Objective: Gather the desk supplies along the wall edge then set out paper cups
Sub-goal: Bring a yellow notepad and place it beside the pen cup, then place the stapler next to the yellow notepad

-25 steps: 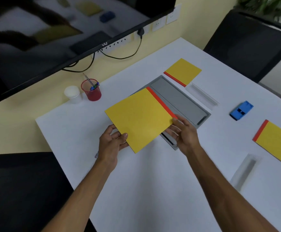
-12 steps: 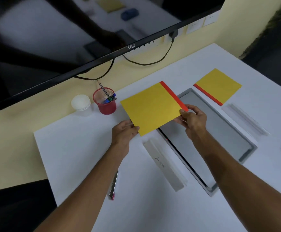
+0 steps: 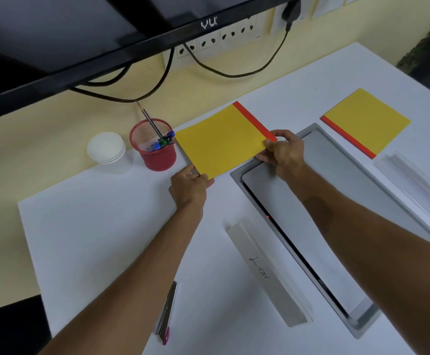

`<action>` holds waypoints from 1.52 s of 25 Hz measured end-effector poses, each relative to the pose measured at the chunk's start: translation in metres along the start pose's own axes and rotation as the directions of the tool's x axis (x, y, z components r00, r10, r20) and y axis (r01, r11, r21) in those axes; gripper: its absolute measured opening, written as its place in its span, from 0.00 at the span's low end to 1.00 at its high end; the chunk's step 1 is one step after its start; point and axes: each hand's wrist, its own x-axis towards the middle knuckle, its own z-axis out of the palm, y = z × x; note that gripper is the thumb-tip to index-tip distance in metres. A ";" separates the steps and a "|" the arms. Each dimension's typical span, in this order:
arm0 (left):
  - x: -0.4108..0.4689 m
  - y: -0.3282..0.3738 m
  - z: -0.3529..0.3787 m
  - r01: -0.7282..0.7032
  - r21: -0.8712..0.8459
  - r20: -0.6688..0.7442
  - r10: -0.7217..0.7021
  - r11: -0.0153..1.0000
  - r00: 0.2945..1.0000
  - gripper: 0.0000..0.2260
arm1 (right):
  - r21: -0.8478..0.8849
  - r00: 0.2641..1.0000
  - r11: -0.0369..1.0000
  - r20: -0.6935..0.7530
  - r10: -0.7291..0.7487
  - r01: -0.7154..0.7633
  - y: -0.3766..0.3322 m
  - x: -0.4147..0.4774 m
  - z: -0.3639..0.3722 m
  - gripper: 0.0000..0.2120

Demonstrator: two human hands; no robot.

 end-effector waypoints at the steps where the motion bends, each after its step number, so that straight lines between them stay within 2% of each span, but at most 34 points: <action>1: 0.000 -0.003 -0.002 -0.028 0.039 -0.002 0.029 0.999 1.000 0.16 | -0.042 1.000 0.999 0.010 -0.013 0.014 0.001 0.004 0.001 0.08; 5: 0.002 -0.006 -0.009 -0.154 0.255 0.022 0.153 0.955 0.988 0.14 | -0.280 0.992 0.952 0.013 -0.126 0.125 0.003 0.016 0.004 0.08; 12: 0.012 -0.006 -0.013 -0.308 0.527 0.117 0.291 0.792 0.950 0.03 | -0.475 0.972 0.848 0.133 -0.194 0.235 0.008 0.022 0.008 0.12; 15: 0.013 -0.002 -0.012 -0.282 0.581 0.152 0.238 0.764 0.959 0.10 | -0.552 0.972 0.802 0.173 -0.160 0.230 0.004 0.022 0.008 0.09; 16: 0.012 0.000 -0.013 -0.279 0.581 0.166 0.225 0.765 0.960 0.09 | -0.595 0.969 0.767 0.193 -0.154 0.240 0.003 0.021 0.008 0.08; 18: 0.004 0.003 -0.019 -0.284 0.568 0.191 0.212 0.773 0.958 0.02 | -0.717 0.961 0.642 0.235 -0.145 0.272 -0.003 0.012 0.007 0.05; 20: -0.005 0.004 -0.030 -0.299 0.540 0.219 0.211 0.787 0.953 0.13 | -0.814 0.949 0.488 0.274 -0.156 0.315 -0.009 -0.005 0.001 0.06; 21: -0.010 0.004 -0.039 -0.310 0.526 0.227 0.221 0.792 0.949 0.17 | -0.825 0.935 0.441 0.300 -0.187 0.353 -0.010 -0.016 -0.003 0.13; 23: -0.024 0.004 -0.060 -0.357 0.513 0.233 0.273 0.781 0.933 0.15 | -0.777 0.889 0.437 0.357 -0.286 0.453 -0.014 -0.048 -0.011 0.19; 27: -0.051 -0.001 -0.116 -0.440 0.501 0.230 0.376 0.745 0.898 0.11 | -0.612 0.746 0.430 0.498 -0.442 0.664 -0.002 -0.145 -0.026 0.12; 29: -0.058 -0.011 -0.144 -0.476 0.570 0.243 0.416 0.670 0.876 0.12 | -0.540 0.705 0.455 0.566 -0.427 0.708 0.020 -0.199 -0.029 0.11; 32: -0.059 -0.036 -0.174 -0.499 0.763 0.352 0.384 0.411 0.854 0.19 | -0.502 0.635 0.461 0.747 -0.196 0.732 0.059 -0.258 -0.016 0.16; 35: -0.056 -0.060 -0.187 -0.545 0.822 0.475 0.327 0.167 0.817 0.27 | -0.460 0.487 0.316 0.873 -0.006 0.830 0.096 -0.279 0.000 0.27; 38: -0.053 -0.075 -0.189 -0.556 0.831 0.515 0.349 0.022 0.783 0.29 | -0.390 0.390 0.108 0.921 0.023 0.915 0.116 -0.278 0.012 0.36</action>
